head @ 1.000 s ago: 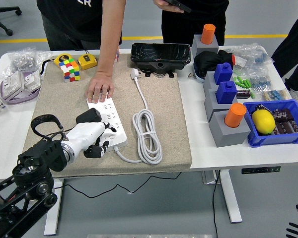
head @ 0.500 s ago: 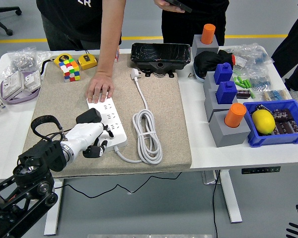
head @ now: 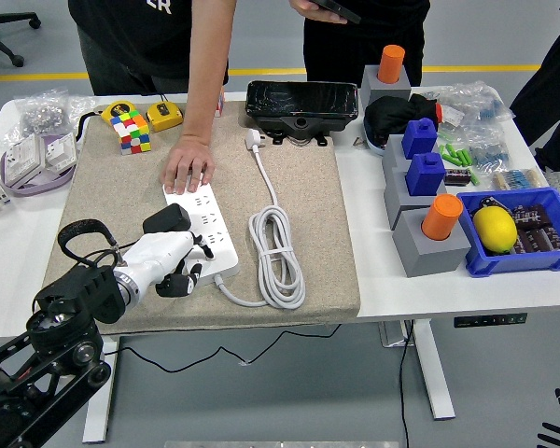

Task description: Pick up the plug,place it near the board,insert it into the board,press the button

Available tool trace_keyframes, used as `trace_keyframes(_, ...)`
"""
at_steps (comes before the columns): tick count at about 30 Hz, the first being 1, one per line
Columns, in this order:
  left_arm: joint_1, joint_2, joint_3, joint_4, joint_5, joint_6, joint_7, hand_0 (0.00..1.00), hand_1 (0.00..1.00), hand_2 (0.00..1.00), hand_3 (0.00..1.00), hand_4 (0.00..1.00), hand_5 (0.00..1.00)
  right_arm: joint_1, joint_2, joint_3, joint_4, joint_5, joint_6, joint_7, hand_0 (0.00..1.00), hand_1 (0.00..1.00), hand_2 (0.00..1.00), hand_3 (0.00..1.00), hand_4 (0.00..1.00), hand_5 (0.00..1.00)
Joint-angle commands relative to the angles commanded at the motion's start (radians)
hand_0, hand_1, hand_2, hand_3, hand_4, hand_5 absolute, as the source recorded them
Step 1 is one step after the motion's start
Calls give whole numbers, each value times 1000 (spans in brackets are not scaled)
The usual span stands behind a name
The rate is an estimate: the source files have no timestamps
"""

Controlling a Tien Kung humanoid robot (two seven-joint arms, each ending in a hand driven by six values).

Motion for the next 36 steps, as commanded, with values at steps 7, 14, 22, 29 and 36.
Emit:
trace_keyframes(7,3,-2,1,8,-2,0,-2,171,2,100,719,363,2,0,0,1,0,-2,0,0,669,577,601,636,998,998)
trace_keyframes(14,6,-9,-2,20,0,4,-6,168,2,101,716,364,2,0,1,2,0,-5,1,0,669,577,601,637,998,998)
trace_keyframes(22,2,-11,-3,33,2,18,-14,168,2,100,727,354,2,2,0,4,0,-8,0,-1,670,578,601,637,998,998)
trace_keyframes(29,1,-16,-6,46,5,28,-20,168,2,100,736,344,2,2,1,4,0,-6,0,0,670,578,601,637,998,998)
trace_keyframes(36,1,-21,-5,52,7,32,-23,168,2,102,739,350,2,2,2,6,0,-8,1,-1,669,577,601,637,998,998)
